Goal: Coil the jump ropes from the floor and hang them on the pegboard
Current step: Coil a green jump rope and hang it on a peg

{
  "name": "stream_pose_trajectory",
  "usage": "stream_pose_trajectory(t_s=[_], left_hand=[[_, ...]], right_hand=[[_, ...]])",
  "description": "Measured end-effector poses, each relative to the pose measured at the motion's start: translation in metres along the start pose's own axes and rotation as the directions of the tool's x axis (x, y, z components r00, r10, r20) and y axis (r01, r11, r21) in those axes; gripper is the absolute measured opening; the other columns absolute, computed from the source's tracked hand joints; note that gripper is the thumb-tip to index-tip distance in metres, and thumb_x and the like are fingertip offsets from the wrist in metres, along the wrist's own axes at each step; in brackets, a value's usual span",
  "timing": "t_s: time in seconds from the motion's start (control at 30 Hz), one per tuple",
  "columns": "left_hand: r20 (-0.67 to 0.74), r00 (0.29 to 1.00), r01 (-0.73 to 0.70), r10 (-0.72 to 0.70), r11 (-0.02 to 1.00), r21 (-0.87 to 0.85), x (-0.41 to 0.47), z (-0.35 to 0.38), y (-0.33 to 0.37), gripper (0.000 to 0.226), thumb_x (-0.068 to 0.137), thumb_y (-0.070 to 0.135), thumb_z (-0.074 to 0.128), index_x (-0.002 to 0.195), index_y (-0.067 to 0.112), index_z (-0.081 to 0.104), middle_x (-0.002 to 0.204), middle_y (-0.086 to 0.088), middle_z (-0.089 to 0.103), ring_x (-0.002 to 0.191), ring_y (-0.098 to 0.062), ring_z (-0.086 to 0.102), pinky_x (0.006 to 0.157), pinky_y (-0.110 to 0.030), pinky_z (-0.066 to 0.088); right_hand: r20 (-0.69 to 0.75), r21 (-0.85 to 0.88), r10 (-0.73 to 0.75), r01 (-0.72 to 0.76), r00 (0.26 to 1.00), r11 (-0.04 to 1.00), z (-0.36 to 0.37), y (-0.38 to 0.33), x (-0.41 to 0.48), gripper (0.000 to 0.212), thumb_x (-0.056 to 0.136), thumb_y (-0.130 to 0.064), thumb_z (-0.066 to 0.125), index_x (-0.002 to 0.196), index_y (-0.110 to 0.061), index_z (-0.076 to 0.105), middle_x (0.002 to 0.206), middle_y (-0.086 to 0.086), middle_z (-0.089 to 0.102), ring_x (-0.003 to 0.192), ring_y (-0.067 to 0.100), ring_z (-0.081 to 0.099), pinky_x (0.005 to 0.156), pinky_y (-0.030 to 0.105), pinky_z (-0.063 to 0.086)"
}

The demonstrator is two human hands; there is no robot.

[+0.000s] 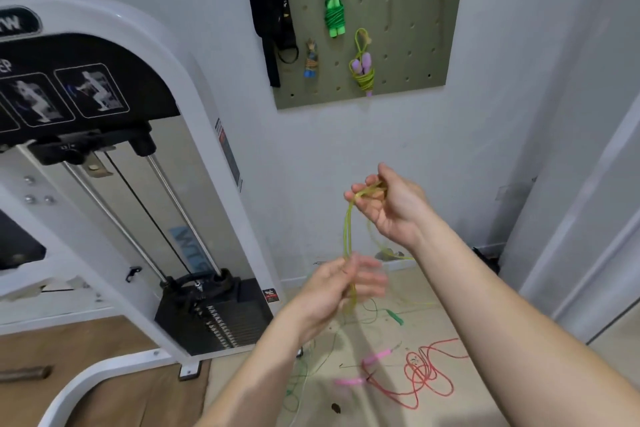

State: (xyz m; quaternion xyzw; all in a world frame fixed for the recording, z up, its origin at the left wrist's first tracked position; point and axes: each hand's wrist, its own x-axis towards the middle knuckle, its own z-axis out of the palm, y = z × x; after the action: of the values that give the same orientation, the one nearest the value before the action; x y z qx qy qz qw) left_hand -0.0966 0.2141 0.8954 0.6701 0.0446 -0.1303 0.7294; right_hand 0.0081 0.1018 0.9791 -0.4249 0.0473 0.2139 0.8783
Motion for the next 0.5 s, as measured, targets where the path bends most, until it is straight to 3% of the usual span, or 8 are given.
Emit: stream_pose_trajectory(t_s=[0.1,0.2,0.23,0.33,0.4,0.5], left_hand=[[0.037,0.994,0.086,-0.098,0.963,0.255,-0.003,-0.001,-0.006,0.018,0.098,0.015,0.05,0.088,0.004,0.06,0.089,-0.016,0.068,0.07,-0.007,0.066,0.074,-0.016,0.05],[0.014,0.989,0.133,-0.148,0.922,0.363,-0.003,-0.008,-0.004,0.022,0.101,0.01,0.041,0.084,0.008,0.055,0.087,-0.011,0.066,0.061,0.003,0.064,0.059,-0.01,0.046],[-0.003,0.99,0.137,-0.143,0.941,0.309,-0.002,-0.008,0.001,0.024,0.102,0.012,0.039,0.082,0.009,0.053,0.085,-0.012,0.067,0.061,-0.001,0.066,0.058,-0.013,0.049],[-0.092,0.995,0.027,-0.025,0.999,0.017,0.003,0.0,0.029,0.023,0.101,0.017,0.042,0.084,0.009,0.055,0.077,-0.009,0.073,0.062,-0.014,0.07,0.056,-0.022,0.056],[-0.142,0.988,-0.074,0.054,0.987,-0.141,0.008,0.005,0.052,0.022,0.1,0.018,0.044,0.086,0.007,0.057,0.075,-0.008,0.073,0.06,-0.015,0.07,0.054,-0.022,0.056],[-0.173,0.982,-0.119,0.079,0.965,-0.235,0.018,0.012,0.072,0.021,0.099,0.019,0.046,0.088,0.006,0.057,0.072,-0.008,0.073,0.06,-0.014,0.07,0.054,-0.021,0.056]], right_hand=[[-0.063,0.226,-0.109,0.121,0.992,0.967,0.006,-0.012,0.009,0.037,0.105,-0.027,0.037,0.077,-0.004,0.047,0.054,0.012,0.065,0.049,0.025,0.068,0.044,0.023,0.054],[-0.108,0.319,-0.152,0.179,0.982,0.931,0.001,-0.023,0.017,0.036,0.103,-0.032,0.042,0.088,-0.001,0.053,0.079,0.019,0.067,0.065,0.028,0.072,0.059,0.031,0.06],[-0.105,0.252,-0.132,0.155,0.986,0.955,-0.003,-0.024,0.018,0.039,0.101,-0.039,0.045,0.095,-0.001,0.054,0.092,0.02,0.067,0.077,0.029,0.072,0.067,0.035,0.061],[-0.089,-0.211,0.019,-0.038,0.996,0.977,-0.026,-0.004,0.015,0.067,0.085,-0.067,0.05,0.117,-0.008,0.053,0.119,0.014,0.06,0.109,0.023,0.061,0.086,0.047,0.054],[0.056,-0.383,0.196,-0.16,0.979,0.91,-0.042,0.018,0.0,0.079,0.075,-0.078,0.044,0.119,-0.014,0.056,0.112,0.008,0.064,0.101,0.019,0.063,0.084,0.044,0.053],[0.35,-0.404,0.384,-0.232,0.854,0.885,-0.059,0.048,-0.025,0.084,0.071,-0.083,0.039,0.128,-0.025,0.054,0.107,0.008,0.069,0.095,0.026,0.069,0.074,0.035,0.053]])
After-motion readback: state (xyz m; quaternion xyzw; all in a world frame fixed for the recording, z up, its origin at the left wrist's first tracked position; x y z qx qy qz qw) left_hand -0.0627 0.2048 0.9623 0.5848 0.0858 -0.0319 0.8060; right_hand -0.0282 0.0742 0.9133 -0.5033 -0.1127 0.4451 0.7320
